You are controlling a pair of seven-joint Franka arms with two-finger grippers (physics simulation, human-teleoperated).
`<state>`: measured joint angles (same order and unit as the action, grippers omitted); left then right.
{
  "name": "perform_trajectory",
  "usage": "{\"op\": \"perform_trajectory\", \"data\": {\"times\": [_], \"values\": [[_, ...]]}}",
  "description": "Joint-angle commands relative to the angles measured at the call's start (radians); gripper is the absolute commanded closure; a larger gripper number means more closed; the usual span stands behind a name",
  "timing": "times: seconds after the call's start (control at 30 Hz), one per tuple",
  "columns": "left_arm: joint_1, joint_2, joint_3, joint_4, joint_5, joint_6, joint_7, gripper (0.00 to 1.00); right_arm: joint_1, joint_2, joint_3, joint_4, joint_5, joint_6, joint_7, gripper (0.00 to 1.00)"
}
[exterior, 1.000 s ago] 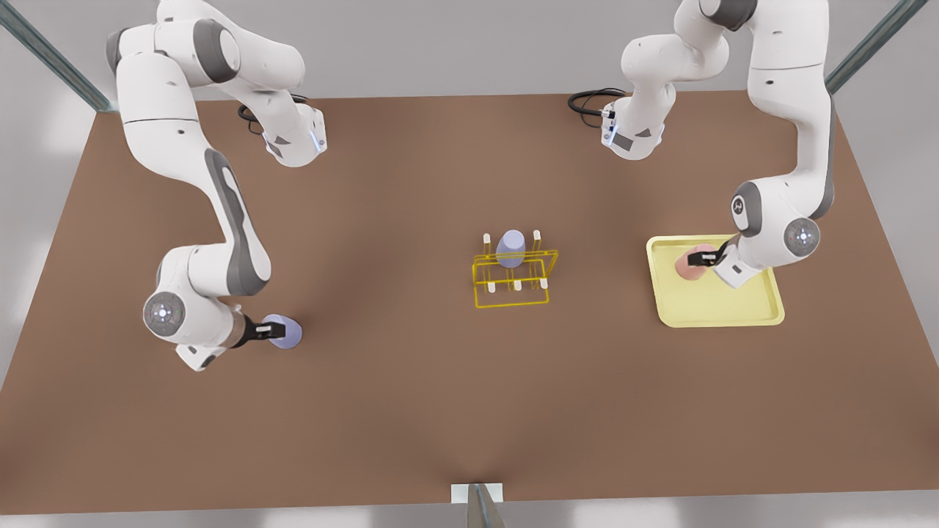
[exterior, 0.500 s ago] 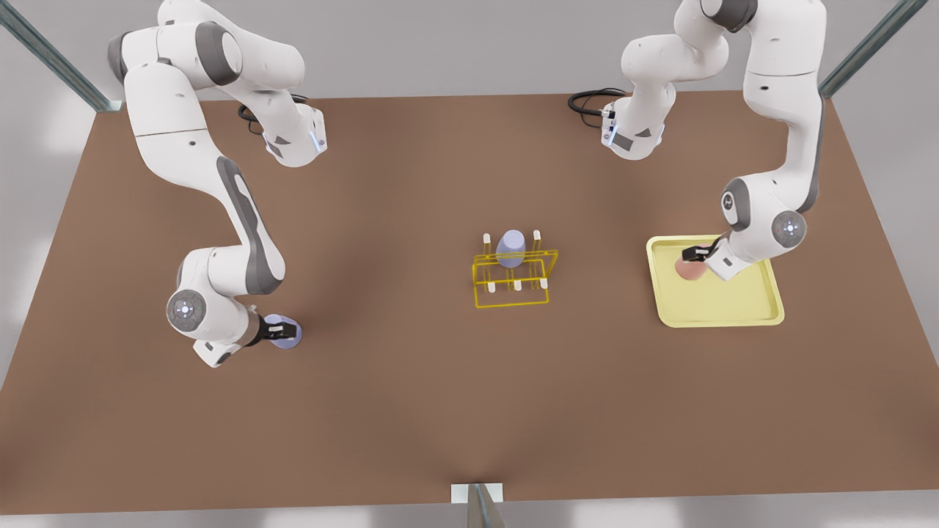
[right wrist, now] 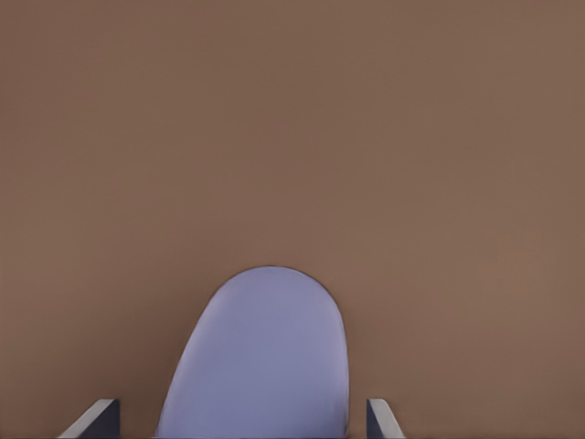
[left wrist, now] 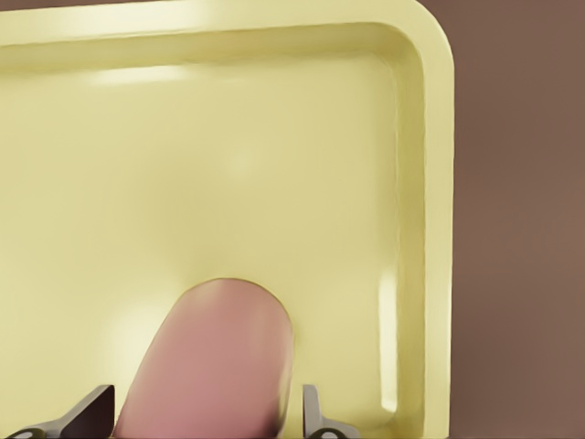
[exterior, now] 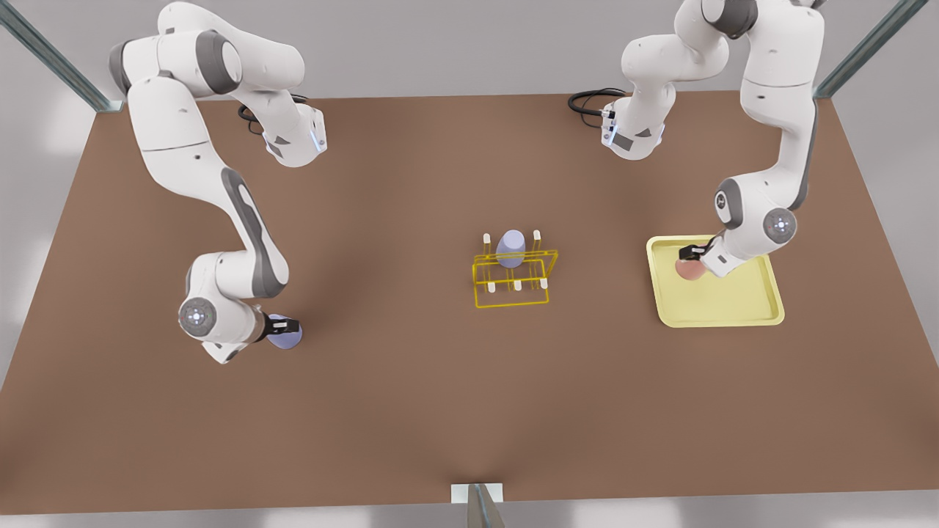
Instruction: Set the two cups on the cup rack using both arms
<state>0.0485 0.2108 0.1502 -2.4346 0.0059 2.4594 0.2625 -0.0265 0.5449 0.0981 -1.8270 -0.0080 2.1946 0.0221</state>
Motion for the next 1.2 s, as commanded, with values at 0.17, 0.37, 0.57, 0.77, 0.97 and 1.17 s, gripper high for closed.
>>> {"op": "perform_trajectory", "data": {"times": [0.17,0.37,0.57,0.77,0.97,1.17], "values": [[0.001,0.015,0.002,-0.007,0.002,0.053,0.014,0.09,-0.006,-0.003,0.002,-0.001,-0.001,0.068,0.006,0.00],[-0.001,0.015,0.002,-0.007,0.002,0.053,0.012,0.08,-0.006,-0.022,0.002,-0.061,0.000,0.162,0.009,0.00],[-0.001,0.015,0.002,-0.007,0.002,0.050,0.012,0.12,-0.006,-0.033,0.002,-0.106,0.002,0.160,0.009,0.00],[-0.001,0.001,0.002,-0.001,0.002,0.032,0.011,0.12,-0.004,-0.020,0.002,-0.107,0.002,0.160,0.007,0.00],[-0.002,0.015,0.002,-0.003,0.002,0.041,0.011,0.12,-0.004,-0.010,0.002,-0.107,0.002,0.160,0.004,0.00],[-0.002,0.022,0.002,-0.003,0.002,0.042,0.011,0.17,-0.010,-0.008,0.002,-0.106,0.000,0.152,-0.008,0.10]]}}
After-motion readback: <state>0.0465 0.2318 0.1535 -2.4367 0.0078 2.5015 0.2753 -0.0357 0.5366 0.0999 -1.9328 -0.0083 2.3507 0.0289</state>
